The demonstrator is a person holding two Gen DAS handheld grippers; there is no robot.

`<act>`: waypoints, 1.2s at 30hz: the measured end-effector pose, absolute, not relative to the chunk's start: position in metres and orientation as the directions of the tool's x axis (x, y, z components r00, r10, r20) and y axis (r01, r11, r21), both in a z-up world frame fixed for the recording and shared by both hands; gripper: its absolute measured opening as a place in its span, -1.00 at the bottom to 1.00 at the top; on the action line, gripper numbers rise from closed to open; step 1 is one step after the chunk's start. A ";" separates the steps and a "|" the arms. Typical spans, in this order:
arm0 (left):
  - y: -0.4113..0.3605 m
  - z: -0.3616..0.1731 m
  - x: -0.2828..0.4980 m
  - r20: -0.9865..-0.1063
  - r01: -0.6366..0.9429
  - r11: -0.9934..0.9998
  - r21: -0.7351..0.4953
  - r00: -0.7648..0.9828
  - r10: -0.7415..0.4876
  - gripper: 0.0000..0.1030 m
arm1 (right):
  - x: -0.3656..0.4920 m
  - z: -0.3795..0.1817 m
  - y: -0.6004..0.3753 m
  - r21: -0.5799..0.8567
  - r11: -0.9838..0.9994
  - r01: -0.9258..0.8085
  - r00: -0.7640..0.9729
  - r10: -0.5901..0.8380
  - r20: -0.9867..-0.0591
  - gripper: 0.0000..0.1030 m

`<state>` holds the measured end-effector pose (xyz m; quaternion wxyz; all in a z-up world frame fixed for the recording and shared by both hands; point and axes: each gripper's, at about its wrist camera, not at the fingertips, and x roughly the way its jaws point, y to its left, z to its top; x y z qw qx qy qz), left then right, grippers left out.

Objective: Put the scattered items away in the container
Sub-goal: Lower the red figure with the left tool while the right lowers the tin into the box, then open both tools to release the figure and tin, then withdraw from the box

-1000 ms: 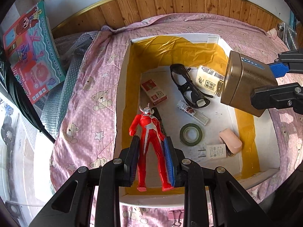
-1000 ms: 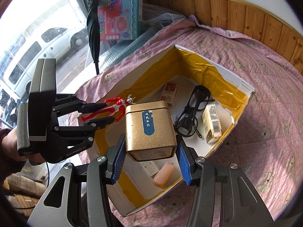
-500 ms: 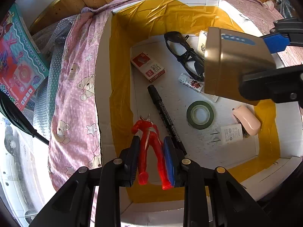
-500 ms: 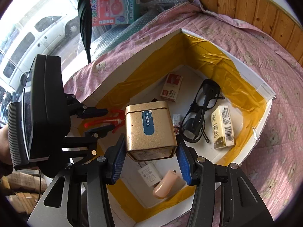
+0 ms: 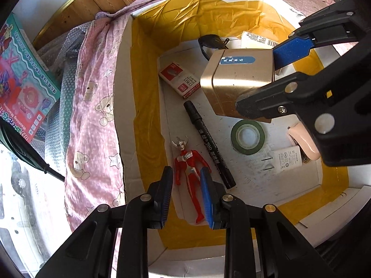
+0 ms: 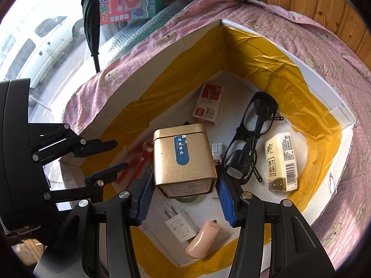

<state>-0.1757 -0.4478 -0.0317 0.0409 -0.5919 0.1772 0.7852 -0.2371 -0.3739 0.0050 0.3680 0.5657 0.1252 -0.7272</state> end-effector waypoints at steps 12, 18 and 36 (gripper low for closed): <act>-0.458 -0.017 -0.166 -0.941 -0.204 -0.961 0.189 -0.318 -0.118 -0.48 | -0.233 0.035 -0.357 0.245 -0.683 0.688 -0.145 -0.460 -0.876 0.05; -0.454 0.005 -0.151 -0.927 -0.191 -0.965 0.182 -0.361 -0.103 -0.48 | -0.205 0.061 -0.345 0.147 -0.652 0.744 -0.230 -0.456 -0.860 0.05; -0.409 0.066 -0.067 -0.865 -0.131 -0.990 0.059 -0.502 0.015 -0.11 | -0.116 0.080 -0.281 -0.031 -0.660 0.750 -0.368 -0.378 -0.850 0.05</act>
